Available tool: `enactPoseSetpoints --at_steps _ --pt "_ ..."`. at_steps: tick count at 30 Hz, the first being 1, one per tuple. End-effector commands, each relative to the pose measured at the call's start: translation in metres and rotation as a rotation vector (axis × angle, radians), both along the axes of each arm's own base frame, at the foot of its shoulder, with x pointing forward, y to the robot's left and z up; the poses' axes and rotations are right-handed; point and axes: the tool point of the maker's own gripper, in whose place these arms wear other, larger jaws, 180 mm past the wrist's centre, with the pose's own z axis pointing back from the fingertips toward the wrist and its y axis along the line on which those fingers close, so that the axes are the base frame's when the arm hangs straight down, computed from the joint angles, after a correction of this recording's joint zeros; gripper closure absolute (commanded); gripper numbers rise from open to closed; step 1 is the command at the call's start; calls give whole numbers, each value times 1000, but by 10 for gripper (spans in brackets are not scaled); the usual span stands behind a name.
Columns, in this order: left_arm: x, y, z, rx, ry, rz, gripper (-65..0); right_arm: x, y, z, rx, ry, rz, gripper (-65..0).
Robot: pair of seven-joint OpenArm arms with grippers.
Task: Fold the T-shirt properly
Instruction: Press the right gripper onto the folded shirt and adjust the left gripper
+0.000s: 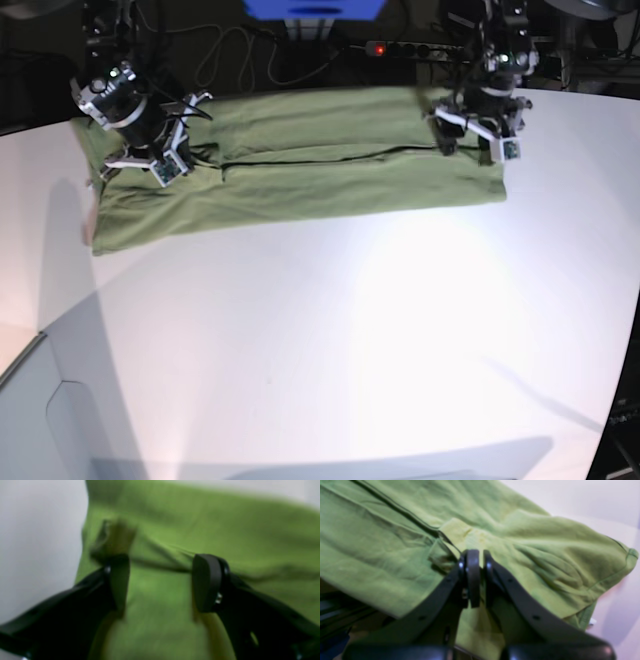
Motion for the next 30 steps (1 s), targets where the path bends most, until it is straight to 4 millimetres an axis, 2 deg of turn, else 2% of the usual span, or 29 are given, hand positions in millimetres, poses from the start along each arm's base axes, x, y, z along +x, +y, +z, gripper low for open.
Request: enactPoseSetpoints --at_steps 1,4,6,13,18,20,23,26,30 --pt "1 1 7 8 -19 -7 -382 5 2 9 15 -38 10 0" --pt "-8 -1 9 7 -8 -12 -382 6 3 10 17 -41 11 0" --pt "-10 -3 17 10 -21 -21 -382 6 4 10 19 -41 14 0" --pt "3 -14 59 22 -125 -53 -382 7 5 11 24 -45 13 0" --pt "-4 -18 68 25 -134 -66 -382 8 1 12 16 -48 11 0" --pt "-5 -14 66 31 -128 -57 -382 13 1 14 15 -61 12 0" --pt "-5 4 70 67 -135 -20 -382 19 0 18 10 -76 12 0" --pt "-2 8 74 58 -152 -3 -382 25 -1 16 11 -77 5 0" --pt "20 7 88 -9 -227 18 -382 27 -4 3 22 -48 -9 0"
